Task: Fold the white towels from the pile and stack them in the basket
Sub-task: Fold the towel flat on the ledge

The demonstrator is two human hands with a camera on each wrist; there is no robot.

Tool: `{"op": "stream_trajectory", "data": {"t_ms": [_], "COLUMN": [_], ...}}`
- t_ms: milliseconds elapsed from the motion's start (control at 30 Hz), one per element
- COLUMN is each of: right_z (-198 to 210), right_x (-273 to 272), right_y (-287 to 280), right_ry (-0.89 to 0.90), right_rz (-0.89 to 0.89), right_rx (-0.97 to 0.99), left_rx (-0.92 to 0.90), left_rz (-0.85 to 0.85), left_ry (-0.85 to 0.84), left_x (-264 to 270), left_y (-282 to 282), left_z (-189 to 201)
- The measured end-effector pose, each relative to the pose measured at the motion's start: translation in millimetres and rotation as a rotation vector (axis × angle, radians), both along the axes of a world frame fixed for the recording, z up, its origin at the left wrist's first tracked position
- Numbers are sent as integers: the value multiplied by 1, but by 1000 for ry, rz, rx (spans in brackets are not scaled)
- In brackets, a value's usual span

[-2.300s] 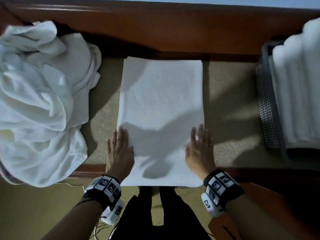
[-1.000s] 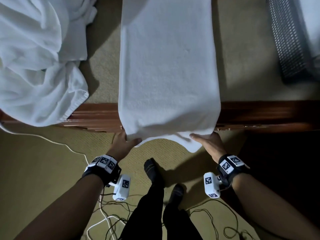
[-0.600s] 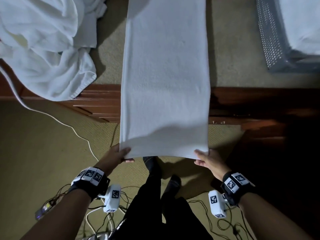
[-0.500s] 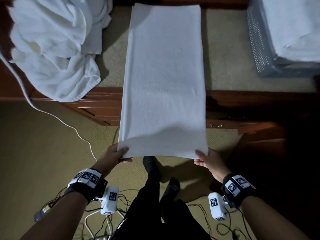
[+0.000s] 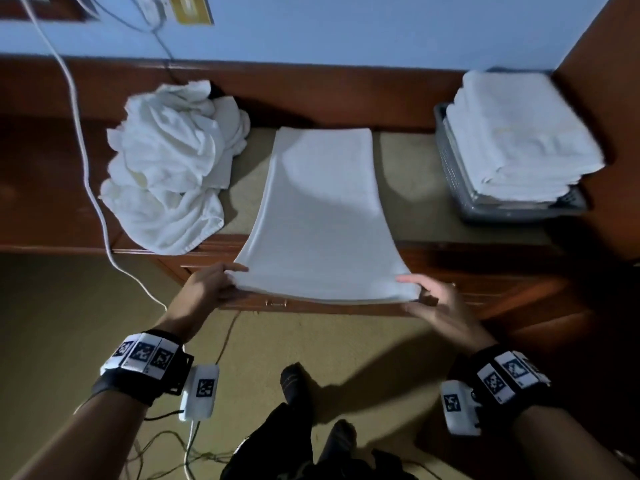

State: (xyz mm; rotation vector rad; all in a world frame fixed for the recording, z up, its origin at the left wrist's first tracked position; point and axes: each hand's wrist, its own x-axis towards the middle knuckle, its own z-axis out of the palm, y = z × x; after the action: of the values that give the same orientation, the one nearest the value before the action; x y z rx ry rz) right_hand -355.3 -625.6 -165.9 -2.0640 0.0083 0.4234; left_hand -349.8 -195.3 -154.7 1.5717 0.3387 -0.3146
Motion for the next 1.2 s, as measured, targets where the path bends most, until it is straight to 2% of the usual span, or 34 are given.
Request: {"op": "stream_trajectory", "data": {"t_ms": [67, 200, 267, 367, 433, 567, 700, 767, 833, 900, 967, 1033, 1133, 1200], "right_z": [10, 14, 10, -12, -36, -74, -114, -125, -127, -121, -109, -91, -63, -59], "right_x": [19, 81, 119, 184, 224, 308, 364, 377, 385, 392, 398, 398, 393, 395], "right_y": [-5, -5, -4, -1, 1, 15, 27, 35, 43, 60, 88, 126, 183, 198], "right_ry": [-43, -205, -200, -106, -65, 13, 136, 241, 297, 181, 2, -74, -3, 92], "right_rz": [10, -70, -118, -169, -199, -280, -309, -234, -158, -107, 3, 248, 607, 713], "right_rx": [-11, -79, -93, -88, -75, -181, -338, -422, -565, -683, -587, -361, -195, -214], "left_rx": [12, 294, 410, 654, 695, 703, 863, 904, 865, 782, 674, 562, 426, 369], "left_rz": [-63, -114, -93, -158, -171, -180, -271, -289, -235, -183, -239, -311, -365, -359], "left_ry": [-23, -118, -177, -234, -210, -85, 71, 147, 160, 101, 39, 0, -62, -83], "left_x": [18, 71, 108, 173, 213, 304, 366, 376, 376, 375, 371, 363, 349, 348], "left_y": [2, -3, -5, -5, -7, -8, -4, -10, -17, -18, -19, -23, -27, -20], "left_z": [13, 24, 21, 11, -4, -49, -104, -114, -119, -121, -110, -90, -64, -62]}}
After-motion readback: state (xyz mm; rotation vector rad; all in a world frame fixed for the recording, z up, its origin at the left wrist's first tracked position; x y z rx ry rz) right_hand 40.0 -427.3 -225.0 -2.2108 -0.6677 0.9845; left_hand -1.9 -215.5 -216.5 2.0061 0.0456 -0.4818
